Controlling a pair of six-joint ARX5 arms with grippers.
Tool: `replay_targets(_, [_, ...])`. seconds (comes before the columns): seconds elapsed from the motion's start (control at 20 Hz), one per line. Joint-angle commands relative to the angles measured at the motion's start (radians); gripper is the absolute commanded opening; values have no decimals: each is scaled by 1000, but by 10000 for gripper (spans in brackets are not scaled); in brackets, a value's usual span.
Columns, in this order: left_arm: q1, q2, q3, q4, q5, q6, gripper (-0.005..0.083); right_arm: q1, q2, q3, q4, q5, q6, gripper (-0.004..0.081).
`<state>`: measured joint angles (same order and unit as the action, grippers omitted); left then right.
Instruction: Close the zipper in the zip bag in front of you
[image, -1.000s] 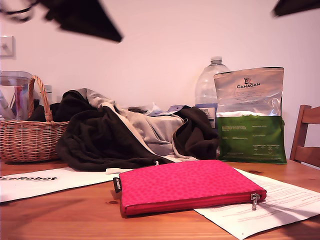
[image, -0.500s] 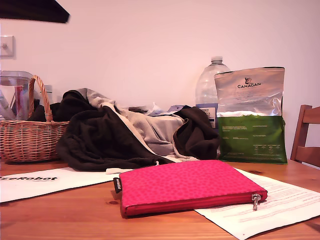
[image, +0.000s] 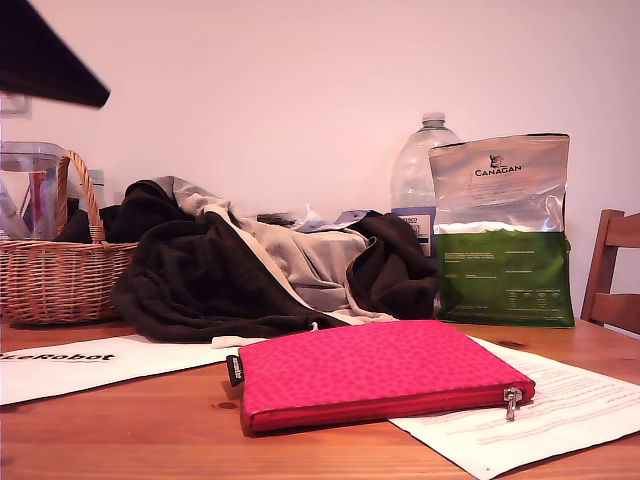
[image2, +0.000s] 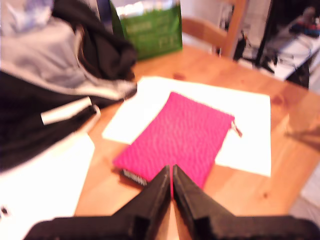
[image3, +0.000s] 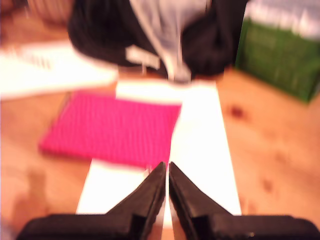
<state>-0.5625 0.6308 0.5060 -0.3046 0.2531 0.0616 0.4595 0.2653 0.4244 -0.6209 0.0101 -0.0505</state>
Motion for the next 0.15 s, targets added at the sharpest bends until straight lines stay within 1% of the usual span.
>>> replay_targets(0.0, [-3,4,-14,-11,0,-2,-21,3,5,-2,10,0,0,-10])
replay_targets(0.1, [-3,4,-14,-33,0,-3,-21,3,5,-2,10,0,0,-10])
